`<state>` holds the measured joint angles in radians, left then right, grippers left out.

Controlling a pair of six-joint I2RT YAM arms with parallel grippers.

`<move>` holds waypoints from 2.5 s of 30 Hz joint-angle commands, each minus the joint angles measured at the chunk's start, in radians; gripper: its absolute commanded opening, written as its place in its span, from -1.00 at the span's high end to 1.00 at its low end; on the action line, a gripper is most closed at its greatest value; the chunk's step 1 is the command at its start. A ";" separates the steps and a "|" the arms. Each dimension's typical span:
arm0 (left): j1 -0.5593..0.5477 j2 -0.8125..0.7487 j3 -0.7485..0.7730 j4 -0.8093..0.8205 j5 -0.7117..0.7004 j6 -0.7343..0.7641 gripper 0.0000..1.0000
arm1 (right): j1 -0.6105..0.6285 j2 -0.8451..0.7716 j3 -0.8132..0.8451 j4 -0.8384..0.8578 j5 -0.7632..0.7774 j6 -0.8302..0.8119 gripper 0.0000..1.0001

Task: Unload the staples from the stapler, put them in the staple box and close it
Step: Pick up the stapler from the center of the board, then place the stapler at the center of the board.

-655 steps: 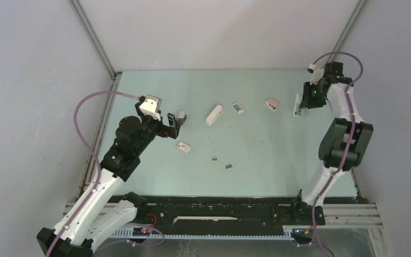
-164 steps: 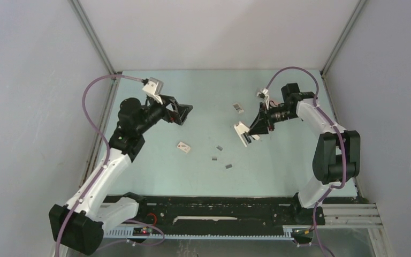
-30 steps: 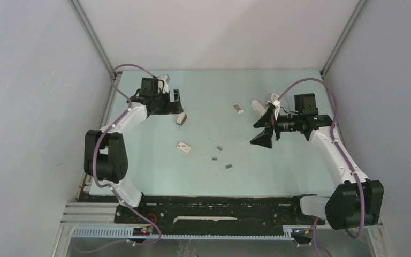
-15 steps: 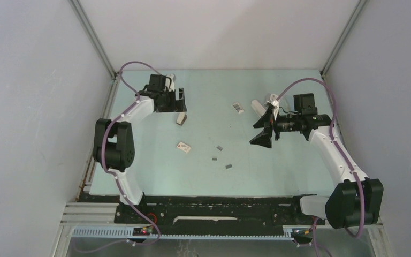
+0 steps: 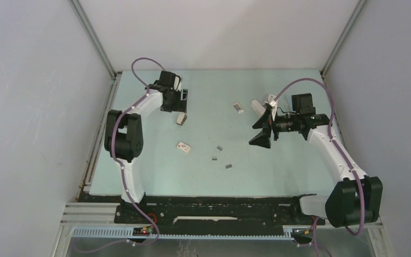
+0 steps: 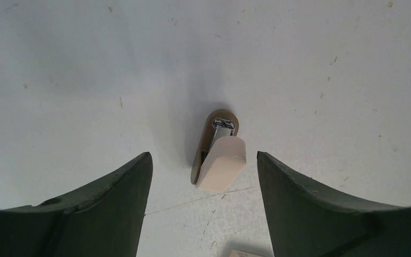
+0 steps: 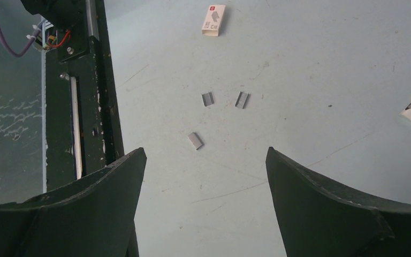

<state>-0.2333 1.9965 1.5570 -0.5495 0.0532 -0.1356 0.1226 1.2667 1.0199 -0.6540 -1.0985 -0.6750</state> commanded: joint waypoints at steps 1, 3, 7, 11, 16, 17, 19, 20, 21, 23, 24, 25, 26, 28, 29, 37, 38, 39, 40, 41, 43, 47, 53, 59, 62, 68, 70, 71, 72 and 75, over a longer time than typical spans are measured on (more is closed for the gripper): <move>-0.014 0.029 0.073 -0.052 -0.034 0.042 -0.51 | 0.009 0.008 0.026 0.014 0.002 -0.003 -0.84; -0.019 0.036 0.077 -0.053 -0.030 0.045 -0.47 | 0.012 0.010 0.026 0.013 0.004 -0.005 -0.84; -0.029 0.057 0.101 -0.066 -0.016 0.050 -0.26 | 0.017 0.016 0.030 0.006 0.008 -0.009 -0.84; -0.036 0.079 0.126 -0.087 -0.013 0.050 0.11 | 0.019 0.028 0.040 -0.011 0.008 -0.016 -0.83; -0.040 0.089 0.138 -0.105 -0.012 0.051 0.47 | 0.020 0.028 0.040 -0.013 0.010 -0.018 -0.83; -0.041 0.089 0.139 -0.110 -0.012 0.052 0.59 | 0.019 0.028 0.040 -0.013 0.010 -0.019 -0.83; -0.042 0.074 0.139 -0.112 -0.008 0.052 0.80 | 0.020 0.028 0.040 -0.013 0.011 -0.018 -0.84; -0.043 0.063 0.138 -0.111 -0.006 0.053 0.90 | 0.019 0.028 0.040 -0.014 0.010 -0.018 -0.83; -0.044 0.050 0.136 -0.112 -0.004 0.054 0.95 | 0.020 0.028 0.040 -0.013 0.008 -0.019 -0.83; -0.051 0.011 0.121 -0.099 -0.003 0.056 1.00 | 0.020 0.029 0.040 -0.014 0.009 -0.018 -0.83; -0.055 -0.011 0.110 -0.088 -0.003 0.055 1.00 | 0.019 0.028 0.040 -0.015 0.008 -0.019 -0.83; -0.059 -0.036 0.093 -0.072 0.000 0.052 1.00 | 0.020 0.027 0.040 -0.016 0.008 -0.020 -0.83; -0.061 -0.062 0.075 -0.055 0.006 0.048 1.00 | 0.020 0.027 0.039 -0.015 0.007 -0.021 -0.83; -0.063 -0.107 0.039 -0.027 0.035 0.031 1.00 | 0.020 0.027 0.040 -0.017 0.005 -0.021 -0.83; -0.064 -0.127 0.027 -0.016 0.054 0.020 1.00 | 0.020 0.027 0.040 -0.017 0.005 -0.023 -0.83; -0.081 -0.242 -0.057 0.017 0.167 -0.044 1.00 | 0.019 0.022 0.040 -0.023 -0.011 -0.027 -0.83; -0.088 -0.259 -0.064 0.017 0.170 -0.047 1.00 | 0.019 0.017 0.040 -0.023 -0.017 -0.027 -0.83; -0.095 -0.272 -0.071 0.017 0.171 -0.047 1.00 | 0.020 0.015 0.040 -0.024 -0.022 -0.026 -0.82; -0.104 -0.289 -0.078 0.018 0.171 -0.047 1.00 | 0.020 0.013 0.039 -0.023 -0.025 -0.025 -0.82; -0.113 -0.305 -0.089 0.021 0.171 -0.047 1.00 | 0.020 0.012 0.040 -0.023 -0.026 -0.025 -0.82; -0.129 -0.326 -0.107 0.030 0.174 -0.050 1.00 | 0.019 0.011 0.040 -0.024 -0.028 -0.023 -0.82; -0.169 -0.354 -0.151 0.060 0.178 -0.065 1.00 | 0.017 0.011 0.040 -0.020 -0.033 -0.020 -0.82; -0.270 -0.377 -0.198 0.110 0.179 -0.070 1.00 | 0.006 0.005 0.040 -0.021 -0.039 -0.015 -0.82; -0.372 -0.416 -0.298 0.260 0.158 -0.056 1.00 | -0.013 -0.002 0.039 -0.024 -0.053 -0.014 -0.82; -0.415 -0.436 -0.365 0.369 0.159 -0.043 1.00 | -0.018 -0.002 0.040 -0.023 -0.055 -0.015 -0.82; -0.510 -0.442 -0.461 0.558 0.154 0.023 1.00 | -0.018 0.004 0.039 -0.025 -0.051 -0.019 -0.82; -0.539 -0.428 -0.477 0.615 0.156 0.041 1.00 | -0.019 0.004 0.040 -0.026 -0.050 -0.020 -0.82; -0.552 -0.419 -0.481 0.639 0.156 0.050 1.00 | -0.019 0.005 0.039 -0.025 -0.049 -0.020 -0.82; -0.565 -0.407 -0.484 0.662 0.158 0.056 1.00 | -0.018 0.005 0.039 -0.025 -0.048 -0.021 -0.82; -0.597 -0.361 -0.483 0.730 0.167 0.073 1.00 | -0.020 0.004 0.039 -0.028 -0.046 -0.026 -0.82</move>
<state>-0.7944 1.6051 1.0916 -0.0067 0.2134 -0.1184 0.1062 1.2915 1.0203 -0.6743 -1.1271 -0.6838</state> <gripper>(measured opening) 0.281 0.913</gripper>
